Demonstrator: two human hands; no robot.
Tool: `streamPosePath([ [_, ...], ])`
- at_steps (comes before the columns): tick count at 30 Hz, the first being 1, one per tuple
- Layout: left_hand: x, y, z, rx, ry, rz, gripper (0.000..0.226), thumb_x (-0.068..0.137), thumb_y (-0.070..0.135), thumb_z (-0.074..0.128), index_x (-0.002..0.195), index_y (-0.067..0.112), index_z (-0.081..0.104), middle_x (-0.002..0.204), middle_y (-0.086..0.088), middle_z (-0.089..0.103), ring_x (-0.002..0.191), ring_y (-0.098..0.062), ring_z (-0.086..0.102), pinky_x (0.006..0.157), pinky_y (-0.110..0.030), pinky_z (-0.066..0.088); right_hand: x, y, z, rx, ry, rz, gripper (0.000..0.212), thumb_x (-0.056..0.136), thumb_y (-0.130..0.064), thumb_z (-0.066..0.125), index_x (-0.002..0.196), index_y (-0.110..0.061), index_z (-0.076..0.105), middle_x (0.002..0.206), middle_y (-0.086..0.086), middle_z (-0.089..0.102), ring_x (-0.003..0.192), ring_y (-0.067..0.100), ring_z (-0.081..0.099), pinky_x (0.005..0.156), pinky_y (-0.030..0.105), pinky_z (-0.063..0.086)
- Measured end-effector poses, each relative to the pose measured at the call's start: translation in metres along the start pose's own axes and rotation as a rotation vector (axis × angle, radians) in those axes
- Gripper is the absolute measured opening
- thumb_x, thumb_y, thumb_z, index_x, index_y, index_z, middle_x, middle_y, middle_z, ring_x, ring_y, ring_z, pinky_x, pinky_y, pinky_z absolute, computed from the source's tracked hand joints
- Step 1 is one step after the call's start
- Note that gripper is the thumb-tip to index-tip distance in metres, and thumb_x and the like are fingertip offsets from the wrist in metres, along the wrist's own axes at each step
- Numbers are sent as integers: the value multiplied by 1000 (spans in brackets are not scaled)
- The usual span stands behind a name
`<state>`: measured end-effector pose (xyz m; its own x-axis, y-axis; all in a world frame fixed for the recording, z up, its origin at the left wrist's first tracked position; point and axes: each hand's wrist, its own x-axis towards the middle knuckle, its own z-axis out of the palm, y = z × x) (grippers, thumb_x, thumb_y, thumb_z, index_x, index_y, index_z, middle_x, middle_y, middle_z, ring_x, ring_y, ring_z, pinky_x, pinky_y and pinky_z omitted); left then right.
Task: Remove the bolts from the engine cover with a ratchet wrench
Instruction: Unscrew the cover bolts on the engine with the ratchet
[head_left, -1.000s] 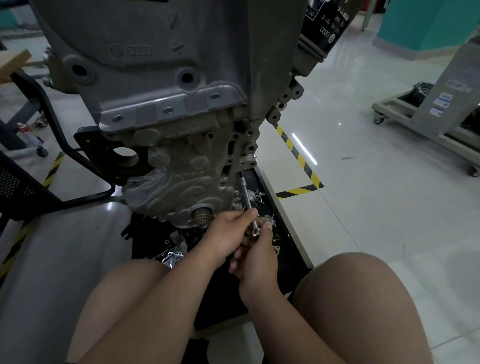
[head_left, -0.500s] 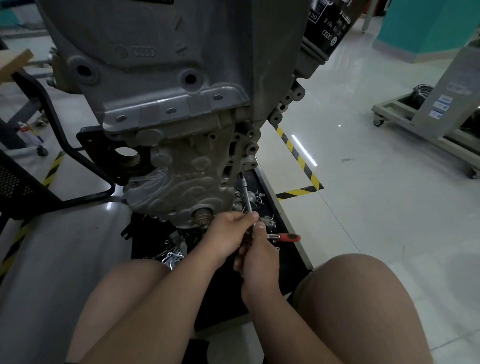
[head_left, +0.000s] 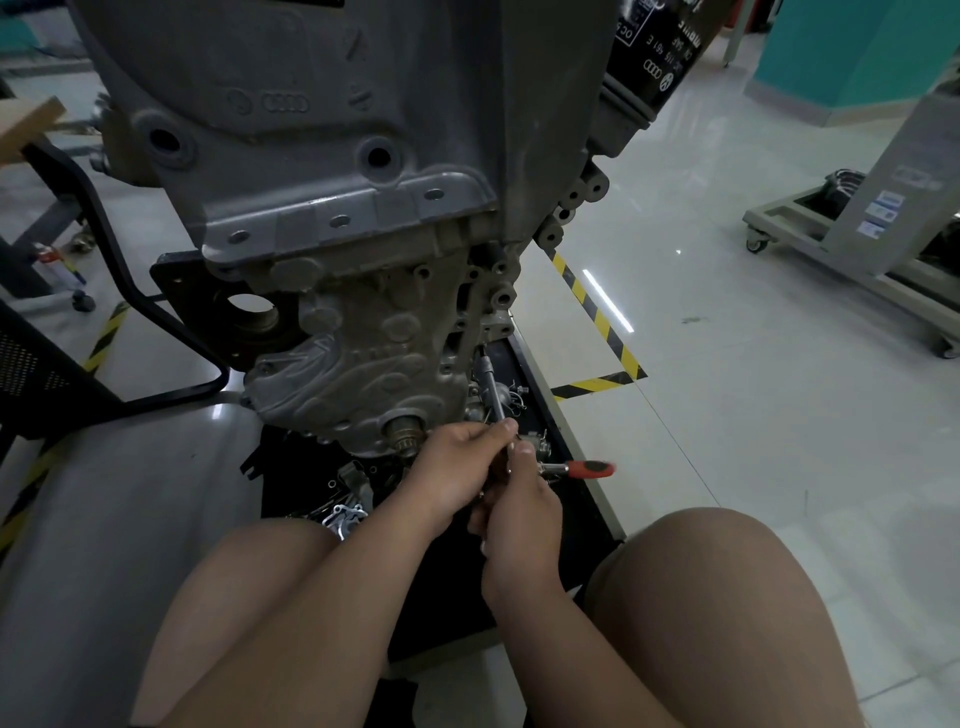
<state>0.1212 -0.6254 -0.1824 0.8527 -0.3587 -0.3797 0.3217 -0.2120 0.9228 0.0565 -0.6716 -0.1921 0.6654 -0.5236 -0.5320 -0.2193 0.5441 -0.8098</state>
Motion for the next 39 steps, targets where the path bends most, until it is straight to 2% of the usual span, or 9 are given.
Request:
streamPosePath([
  [3,-2,1,0,-14,-46,-23,35,97,36,54,76,11,68,45,-2,55,29,-15,42,32,-15,30,2,0,2,53,-35,61,64,99,-53,39,52,-18,66,45,4,48,34,15,43,38,21,34],
  [6,-4,2,-1,6,-70,-40,34,99,35,50,80,15,70,45,-4,55,27,-17,40,31,-16,32,1,3,3,84,-80,93,67,100,-56,33,49,-31,69,42,1,43,33,14,40,40,23,34],
  [11,-3,1,-1,43,-49,-30,33,97,37,53,85,10,67,39,1,50,26,-17,39,32,-16,32,4,7,4,158,-99,128,61,98,-61,33,73,-16,68,42,4,41,32,17,38,38,21,33],
  [16,-2,0,-1,39,-38,-32,33,95,39,56,80,11,67,40,0,49,26,-18,39,32,-17,33,5,8,5,128,-98,141,74,96,-63,32,43,-20,60,40,2,40,31,16,38,39,22,33],
  [19,-2,-1,-1,31,-38,-33,32,94,40,58,78,13,67,40,-1,49,26,-18,39,33,-18,34,4,8,5,119,-99,141,77,96,-64,32,38,-21,58,40,2,41,31,16,38,38,22,33],
  [27,0,-2,-3,22,-8,-17,34,91,38,62,68,13,64,42,-3,51,27,-19,41,33,-18,32,2,7,4,53,-90,114,69,97,-59,38,44,-20,55,43,3,43,33,16,39,40,23,33],
  [29,0,-1,-2,9,-1,4,35,91,34,63,66,9,62,44,-4,52,30,-17,43,34,-19,33,1,7,2,15,-65,48,59,99,-51,43,56,-13,58,45,3,47,35,14,42,38,21,34],
  [33,1,1,0,-7,24,16,35,91,31,64,80,-3,65,50,-3,54,40,-13,46,41,-19,38,-4,6,-1,34,-17,-57,40,96,-40,56,73,-8,56,51,2,50,40,10,43,37,18,35],
  [39,0,3,0,-10,22,14,30,90,31,65,67,11,68,52,2,60,48,-10,54,47,-19,44,-6,3,-1,45,13,-93,28,92,-30,65,81,-8,52,65,12,50,48,11,43,41,20,36],
])
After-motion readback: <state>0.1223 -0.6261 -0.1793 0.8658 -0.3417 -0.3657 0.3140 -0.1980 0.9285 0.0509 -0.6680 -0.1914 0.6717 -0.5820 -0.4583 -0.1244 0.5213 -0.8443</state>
